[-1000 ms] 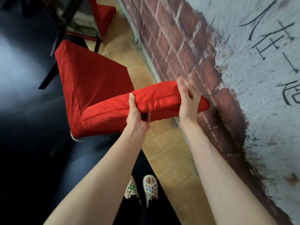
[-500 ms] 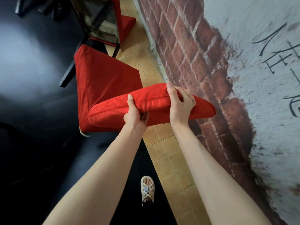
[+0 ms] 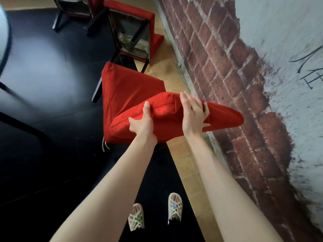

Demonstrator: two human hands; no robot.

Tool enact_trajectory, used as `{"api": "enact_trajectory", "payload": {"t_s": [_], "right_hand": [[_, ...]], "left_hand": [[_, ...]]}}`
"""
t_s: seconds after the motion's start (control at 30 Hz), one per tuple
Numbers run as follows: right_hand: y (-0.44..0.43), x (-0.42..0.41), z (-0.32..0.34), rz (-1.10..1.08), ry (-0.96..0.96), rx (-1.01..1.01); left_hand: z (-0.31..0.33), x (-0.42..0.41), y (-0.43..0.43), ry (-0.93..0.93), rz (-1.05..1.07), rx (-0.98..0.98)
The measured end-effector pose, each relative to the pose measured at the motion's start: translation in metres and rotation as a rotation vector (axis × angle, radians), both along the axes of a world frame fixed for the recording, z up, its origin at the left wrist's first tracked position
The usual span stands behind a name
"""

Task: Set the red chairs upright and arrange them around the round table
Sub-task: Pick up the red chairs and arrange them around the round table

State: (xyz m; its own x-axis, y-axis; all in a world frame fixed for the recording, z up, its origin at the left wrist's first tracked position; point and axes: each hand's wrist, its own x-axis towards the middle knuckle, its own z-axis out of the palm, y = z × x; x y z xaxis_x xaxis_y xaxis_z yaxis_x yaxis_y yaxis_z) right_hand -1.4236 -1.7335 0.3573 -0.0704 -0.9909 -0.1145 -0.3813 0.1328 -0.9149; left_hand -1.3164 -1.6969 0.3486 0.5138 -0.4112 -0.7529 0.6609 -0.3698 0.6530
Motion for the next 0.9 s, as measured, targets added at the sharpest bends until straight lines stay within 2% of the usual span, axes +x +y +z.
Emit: {"api": "enact_trajectory", "payload": {"t_s": [0.13, 0.3, 0.9], "right_hand": [[0.002, 0.002, -0.001, -0.033, 0.065, 0.090], [0.019, 0.024, -0.003, 0.038, 0.062, 0.060], [0.022, 0.045, -0.024, 0.130, 0.215, 0.097]], "left_hand": [[0.010, 0.021, 0.009, -0.103, -0.073, -0.107], [0.024, 0.023, 0.019, -0.264, -0.124, -0.234], [0.019, 0.082, 0.066, -0.454, 0.105, -0.199]]}}
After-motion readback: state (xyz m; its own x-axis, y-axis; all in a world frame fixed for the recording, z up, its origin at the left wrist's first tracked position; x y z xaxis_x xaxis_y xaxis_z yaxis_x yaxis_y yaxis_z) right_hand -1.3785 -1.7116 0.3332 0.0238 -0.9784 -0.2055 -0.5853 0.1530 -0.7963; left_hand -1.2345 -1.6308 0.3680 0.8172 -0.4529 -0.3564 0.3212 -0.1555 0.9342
